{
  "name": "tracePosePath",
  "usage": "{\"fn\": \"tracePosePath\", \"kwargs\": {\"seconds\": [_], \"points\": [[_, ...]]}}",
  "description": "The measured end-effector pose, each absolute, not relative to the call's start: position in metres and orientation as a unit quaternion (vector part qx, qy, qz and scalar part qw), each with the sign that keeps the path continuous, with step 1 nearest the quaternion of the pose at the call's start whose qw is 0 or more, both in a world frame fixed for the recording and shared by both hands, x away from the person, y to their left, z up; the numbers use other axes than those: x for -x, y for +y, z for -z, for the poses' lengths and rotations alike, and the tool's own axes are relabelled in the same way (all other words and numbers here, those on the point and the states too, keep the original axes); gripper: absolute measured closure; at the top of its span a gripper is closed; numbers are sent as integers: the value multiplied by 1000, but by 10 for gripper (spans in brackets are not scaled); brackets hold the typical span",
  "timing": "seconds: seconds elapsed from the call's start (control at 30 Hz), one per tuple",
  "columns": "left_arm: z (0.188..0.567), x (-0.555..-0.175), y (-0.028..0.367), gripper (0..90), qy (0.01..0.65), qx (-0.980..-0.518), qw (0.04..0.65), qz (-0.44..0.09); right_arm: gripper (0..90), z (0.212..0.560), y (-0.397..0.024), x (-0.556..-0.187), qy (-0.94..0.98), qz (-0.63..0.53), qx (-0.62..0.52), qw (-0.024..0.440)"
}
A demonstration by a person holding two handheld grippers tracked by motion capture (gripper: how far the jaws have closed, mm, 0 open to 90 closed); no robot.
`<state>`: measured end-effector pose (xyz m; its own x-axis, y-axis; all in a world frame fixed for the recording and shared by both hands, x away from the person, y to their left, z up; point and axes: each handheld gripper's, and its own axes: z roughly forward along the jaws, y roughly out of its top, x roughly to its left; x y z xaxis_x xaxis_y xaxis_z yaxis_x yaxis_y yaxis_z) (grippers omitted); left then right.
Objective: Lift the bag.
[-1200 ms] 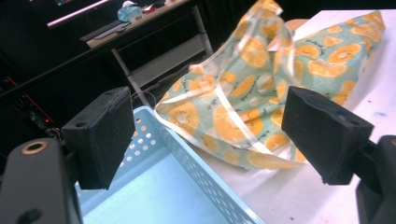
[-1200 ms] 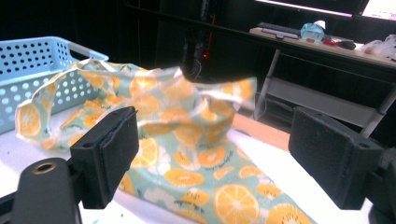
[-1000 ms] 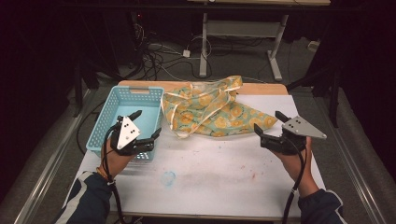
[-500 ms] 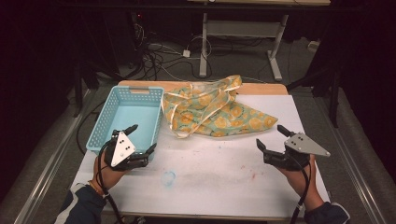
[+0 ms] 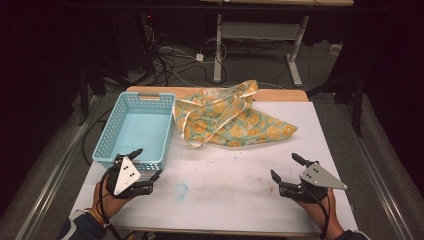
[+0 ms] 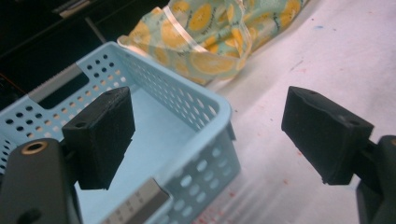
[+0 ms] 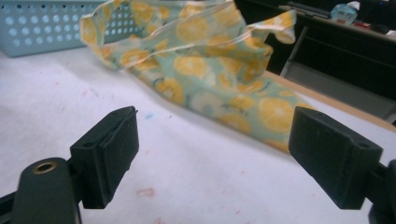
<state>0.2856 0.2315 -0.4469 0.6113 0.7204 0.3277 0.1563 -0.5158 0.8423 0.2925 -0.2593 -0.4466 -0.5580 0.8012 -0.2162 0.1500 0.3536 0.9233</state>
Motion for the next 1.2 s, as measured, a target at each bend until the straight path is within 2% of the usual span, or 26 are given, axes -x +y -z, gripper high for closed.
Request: {"fn": "tracePosePath", "kwargs": {"seconds": [0.23,0.73,1.2], "points": [[459,-275,229,168,271,-818,391,-323,165,457,-256,-281,762,-462,-306,336],[458,-274,228,168,263,-820,391,-324,166,451,-260,-280,750,-466,-317,346],[457,-278,226,168,269,-819,389,-324,164,452,-264,-282,753,-468,-316,337]]}}
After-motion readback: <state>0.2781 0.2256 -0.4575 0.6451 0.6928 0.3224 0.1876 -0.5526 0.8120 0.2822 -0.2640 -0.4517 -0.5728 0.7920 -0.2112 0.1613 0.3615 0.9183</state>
